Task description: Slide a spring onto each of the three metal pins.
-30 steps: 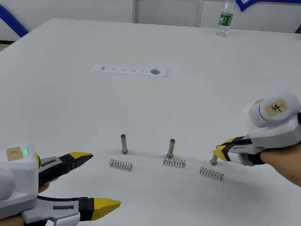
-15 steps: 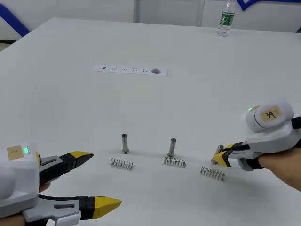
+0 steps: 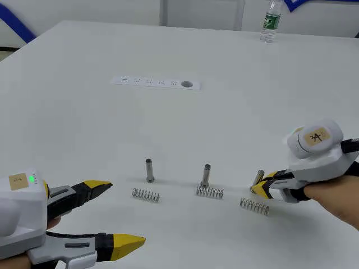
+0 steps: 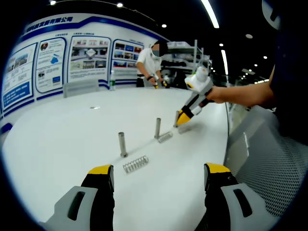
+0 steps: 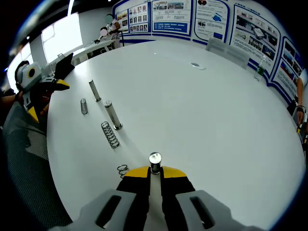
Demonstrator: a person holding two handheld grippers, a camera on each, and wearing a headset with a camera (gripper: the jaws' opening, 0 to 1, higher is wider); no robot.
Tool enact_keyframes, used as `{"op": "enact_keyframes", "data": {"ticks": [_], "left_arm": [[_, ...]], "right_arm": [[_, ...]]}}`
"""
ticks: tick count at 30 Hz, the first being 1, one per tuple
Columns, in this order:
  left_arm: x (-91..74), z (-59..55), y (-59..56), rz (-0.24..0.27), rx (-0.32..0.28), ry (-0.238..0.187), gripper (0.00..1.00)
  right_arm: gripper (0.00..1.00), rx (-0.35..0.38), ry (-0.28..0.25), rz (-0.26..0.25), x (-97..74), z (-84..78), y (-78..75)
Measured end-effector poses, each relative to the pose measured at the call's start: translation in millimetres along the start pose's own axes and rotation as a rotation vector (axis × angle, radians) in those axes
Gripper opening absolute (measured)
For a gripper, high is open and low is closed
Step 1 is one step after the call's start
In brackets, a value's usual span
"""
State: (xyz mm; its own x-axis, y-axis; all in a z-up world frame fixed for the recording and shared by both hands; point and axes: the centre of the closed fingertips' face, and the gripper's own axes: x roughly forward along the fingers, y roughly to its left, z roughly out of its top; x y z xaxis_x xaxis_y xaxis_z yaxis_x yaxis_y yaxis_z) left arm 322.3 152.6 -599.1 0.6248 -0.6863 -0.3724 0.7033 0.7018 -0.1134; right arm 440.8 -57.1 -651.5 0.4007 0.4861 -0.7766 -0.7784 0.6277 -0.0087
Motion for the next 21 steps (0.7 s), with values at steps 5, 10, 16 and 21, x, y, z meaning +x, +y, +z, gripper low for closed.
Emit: {"op": "enact_keyframes", "data": {"ticks": [5,10,16,21], "left_arm": [[-0.2,-0.2,0.4,0.001,-0.002,-0.001,0.78],[0.0,-0.4,-0.2,-0.002,0.0,0.002,0.78],[0.2,-0.8,-0.7,-0.004,0.0,0.003,0.78],[0.2,-1.0,-1.0,-0.005,0.002,0.005,0.78]], "right_arm": [[0.1,0.0,-0.011,-0.002,-7.9,2.2,0.8],[0.1,-0.01,-0.014,-0.002,-17.5,2.4,5.8],[0.11,-0.053,0.008,0.027,-21.9,-3.7,15.8],[0.12,-0.082,0.027,0.049,-22.6,-9.4,19.5]]}}
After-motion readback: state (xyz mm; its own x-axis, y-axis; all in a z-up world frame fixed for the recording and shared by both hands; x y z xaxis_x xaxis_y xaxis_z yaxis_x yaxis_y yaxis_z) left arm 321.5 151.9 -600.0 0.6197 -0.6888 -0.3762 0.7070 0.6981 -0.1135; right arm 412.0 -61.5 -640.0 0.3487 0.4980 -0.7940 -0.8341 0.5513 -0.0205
